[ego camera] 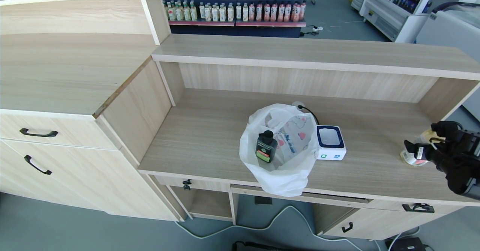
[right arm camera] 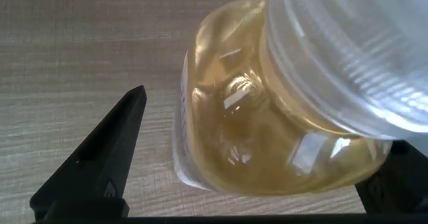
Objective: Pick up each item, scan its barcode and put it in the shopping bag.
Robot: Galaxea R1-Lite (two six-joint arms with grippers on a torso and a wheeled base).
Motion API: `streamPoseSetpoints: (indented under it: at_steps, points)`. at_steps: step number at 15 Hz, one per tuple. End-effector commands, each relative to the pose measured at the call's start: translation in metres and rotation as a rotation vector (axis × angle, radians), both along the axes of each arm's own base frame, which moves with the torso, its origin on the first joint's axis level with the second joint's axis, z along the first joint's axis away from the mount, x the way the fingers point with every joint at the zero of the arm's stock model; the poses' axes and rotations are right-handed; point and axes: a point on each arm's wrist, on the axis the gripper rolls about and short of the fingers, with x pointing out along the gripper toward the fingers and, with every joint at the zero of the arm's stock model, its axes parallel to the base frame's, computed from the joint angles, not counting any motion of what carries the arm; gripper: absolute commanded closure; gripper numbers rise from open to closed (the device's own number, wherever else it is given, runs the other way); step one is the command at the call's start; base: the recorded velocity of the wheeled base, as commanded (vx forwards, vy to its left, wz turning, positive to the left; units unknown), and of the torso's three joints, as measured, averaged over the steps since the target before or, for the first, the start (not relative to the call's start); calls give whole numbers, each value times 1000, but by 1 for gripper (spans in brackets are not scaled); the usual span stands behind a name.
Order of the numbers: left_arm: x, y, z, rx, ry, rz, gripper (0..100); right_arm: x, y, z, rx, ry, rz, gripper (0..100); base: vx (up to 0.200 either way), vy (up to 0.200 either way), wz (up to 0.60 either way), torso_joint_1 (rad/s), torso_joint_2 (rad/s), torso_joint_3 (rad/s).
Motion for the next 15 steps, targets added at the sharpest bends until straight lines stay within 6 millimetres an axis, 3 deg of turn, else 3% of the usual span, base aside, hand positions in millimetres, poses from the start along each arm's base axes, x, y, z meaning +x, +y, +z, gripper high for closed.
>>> streamPoseSetpoints:
  at_steps: [1, 8, 9, 15]
  points:
    - [0, 0, 0, 0, 0, 1, 0, 6, 1, -9, 1, 8, 9, 0, 0, 0, 0, 0, 0, 0]
    - [0, 0, 0, 0, 0, 1, 0, 13, 1, -18, -1, 4, 18, 0, 0, 0, 0, 0, 0, 0]
    - [0, 0, 0, 0, 0, 1, 0, 15, 1, -15, -10, -7, 17, 100, 0, 0, 0, 0, 0, 0]
    - [0, 0, 0, 0, 0, 1, 0, 19, 0, -12, -53, -11, 21, 100, 0, 0, 0, 0, 0, 0]
